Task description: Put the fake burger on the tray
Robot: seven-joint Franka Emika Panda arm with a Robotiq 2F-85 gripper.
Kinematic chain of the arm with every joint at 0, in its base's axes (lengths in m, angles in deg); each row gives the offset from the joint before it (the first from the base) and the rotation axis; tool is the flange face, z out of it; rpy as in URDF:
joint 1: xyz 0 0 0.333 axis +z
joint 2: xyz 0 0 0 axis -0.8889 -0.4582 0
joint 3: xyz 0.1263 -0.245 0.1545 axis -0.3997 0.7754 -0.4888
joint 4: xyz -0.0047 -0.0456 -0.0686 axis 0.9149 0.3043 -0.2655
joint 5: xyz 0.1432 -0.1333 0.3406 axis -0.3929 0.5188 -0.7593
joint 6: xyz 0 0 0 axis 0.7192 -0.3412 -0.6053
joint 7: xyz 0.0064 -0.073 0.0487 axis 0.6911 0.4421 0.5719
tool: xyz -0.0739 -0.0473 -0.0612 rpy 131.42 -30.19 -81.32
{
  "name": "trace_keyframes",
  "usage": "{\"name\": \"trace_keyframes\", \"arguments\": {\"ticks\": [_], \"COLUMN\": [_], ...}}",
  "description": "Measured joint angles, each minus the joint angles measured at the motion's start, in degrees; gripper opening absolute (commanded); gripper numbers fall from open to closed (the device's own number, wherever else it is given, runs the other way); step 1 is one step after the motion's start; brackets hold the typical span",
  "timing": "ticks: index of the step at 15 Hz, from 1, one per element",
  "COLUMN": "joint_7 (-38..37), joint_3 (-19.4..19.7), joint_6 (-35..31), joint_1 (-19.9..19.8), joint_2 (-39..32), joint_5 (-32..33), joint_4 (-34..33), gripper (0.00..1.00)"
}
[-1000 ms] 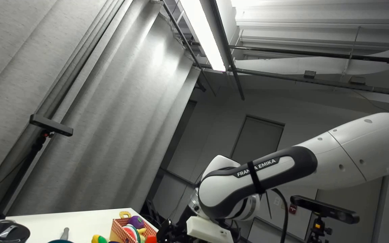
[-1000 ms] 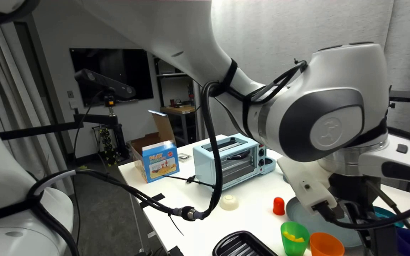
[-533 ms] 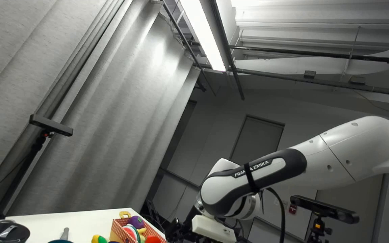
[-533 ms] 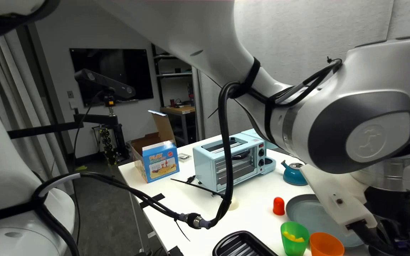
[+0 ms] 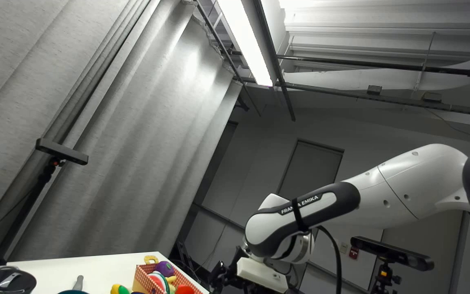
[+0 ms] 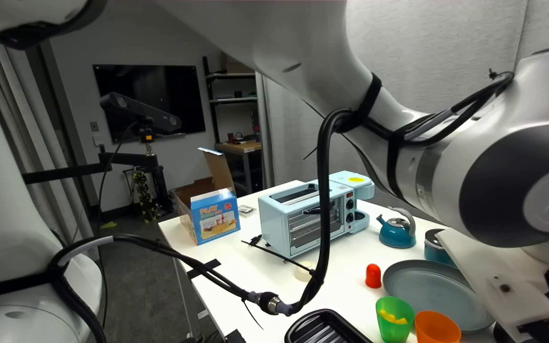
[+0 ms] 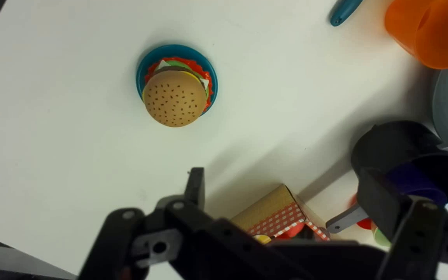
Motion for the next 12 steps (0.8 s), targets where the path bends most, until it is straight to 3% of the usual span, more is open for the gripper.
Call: {"name": "trace_keyframes", "arguments": {"ticks": [12], "joint_7": [0.0], "joint_3": [3.3], "joint_6": [0.0], "joint_1": [-1.99], "joint_2": [-1.99], "joint_5": [0.0], "joint_4": [-1.2], "gripper": [1.0]}}
